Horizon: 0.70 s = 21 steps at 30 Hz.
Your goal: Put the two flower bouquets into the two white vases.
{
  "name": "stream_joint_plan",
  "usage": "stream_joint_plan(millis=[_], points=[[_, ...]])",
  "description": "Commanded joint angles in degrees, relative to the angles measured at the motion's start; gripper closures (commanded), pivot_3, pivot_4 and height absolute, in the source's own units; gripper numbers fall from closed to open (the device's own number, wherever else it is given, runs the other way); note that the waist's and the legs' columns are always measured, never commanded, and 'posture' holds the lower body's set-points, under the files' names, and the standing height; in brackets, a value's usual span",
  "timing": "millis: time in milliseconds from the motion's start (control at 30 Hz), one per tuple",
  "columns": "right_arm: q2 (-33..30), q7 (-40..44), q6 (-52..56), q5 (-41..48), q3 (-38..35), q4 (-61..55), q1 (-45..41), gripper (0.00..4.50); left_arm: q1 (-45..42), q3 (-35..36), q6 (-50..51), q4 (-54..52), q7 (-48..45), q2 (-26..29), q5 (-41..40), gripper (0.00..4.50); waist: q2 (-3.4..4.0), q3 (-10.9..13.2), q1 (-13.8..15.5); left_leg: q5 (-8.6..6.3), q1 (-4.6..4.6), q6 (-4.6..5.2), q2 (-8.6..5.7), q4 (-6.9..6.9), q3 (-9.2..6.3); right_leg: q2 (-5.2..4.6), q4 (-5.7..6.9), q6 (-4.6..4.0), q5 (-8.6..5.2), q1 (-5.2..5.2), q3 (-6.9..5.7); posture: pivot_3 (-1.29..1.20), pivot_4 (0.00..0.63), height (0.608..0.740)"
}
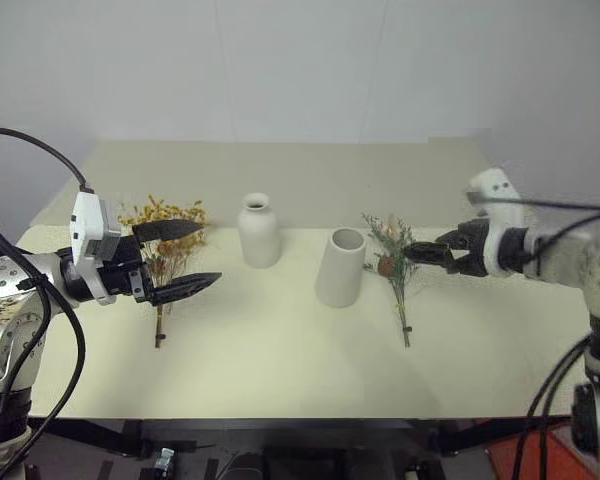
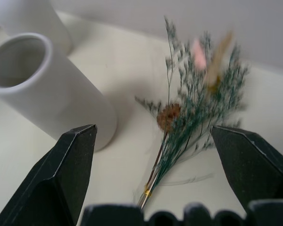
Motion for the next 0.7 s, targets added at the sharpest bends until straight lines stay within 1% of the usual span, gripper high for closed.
stream_joint_plan(millis=[33, 100, 167, 333, 567, 700], points=[[-1.93, -1.68, 4.01, 0.12, 5.92, 7.13, -6.45, 0.0, -1.07, -0.11, -0.57, -0.96, -0.35, -0.4, -1.26, 0.01, 0.0, 0.0, 0.05, 0.0, -0.05, 0.0, 0.0, -0.02, -0.01, 0.0, -0.01, 0.0, 0.0, -0.05, -0.01, 0.0, 0.15, 0.74], [-2.1, -1.31, 4.01, 0.52, 9.97, 11.01, -8.79, 0.0, -1.36, -0.74, -0.75, -0.99, -0.66, -0.77, -1.2, 0.01, 0.0, 0.0, 0.21, 0.0, -0.08, 0.0, -0.03, -0.06, -0.01, -0.02, -0.06, -0.01, 0.0, -0.05, -0.04, 0.0, 0.15, 0.74], [-2.53, 0.36, 4.01, 1.06, 15.78, 15.41, -11.3, 0.0, -1.81, -1.1, -0.83, -0.86, -0.66, -1.1, -1.08, 0.01, 0.0, 0.0, 0.18, 0.0, -0.14, 0.0, -0.04, -0.06, -0.01, -0.04, -0.13, 0.0, 0.01, -0.04, -0.05, 0.0, 0.15, 0.74], [-2.34, 4.59, 4.01, -0.41, 26.29, 23.89, -15.23, 0.0, -2.78, -1.75, -1.01, -0.11, -1.0, -1.36, -0.67, 0.01, 0.0, 0.0, 0.02, 0.0, -0.15, 0.0, -0.05, -0.06, 0.0, -0.04, -0.14, 0.03, 0.03, -0.08, -0.02, 0.0, 0.15, 0.74], [1.02, 11.08, 3.34, -5.37, 35.29, 31.02, -19.37, 0.0, -4.1, -2.44, -1.42, 0.78, -2.13, -1.35, -0.36, 0.01, 0.0, 0.0, -0.26, 0.0, -0.16, 0.0, -0.04, -0.06, 0.0, 0.0, -0.03, 0.04, 0.03, -0.17, -0.01, 0.0, 0.15, 0.74], [2.9, 15.37, 0.25, -8.82, 40.35, 34.8, -21.1, 0.0, -4.52, -2.76, -1.56, 1.16, -2.93, -1.16, -0.2, 0.01, 0.01, 0.0, -0.36, 0.0, -0.16, 0.0, -0.03, -0.06, -0.01, 0.02, 0.02, 0.03, 0.03, -0.24, 0.0, 0.0, 0.15, 0.74]])
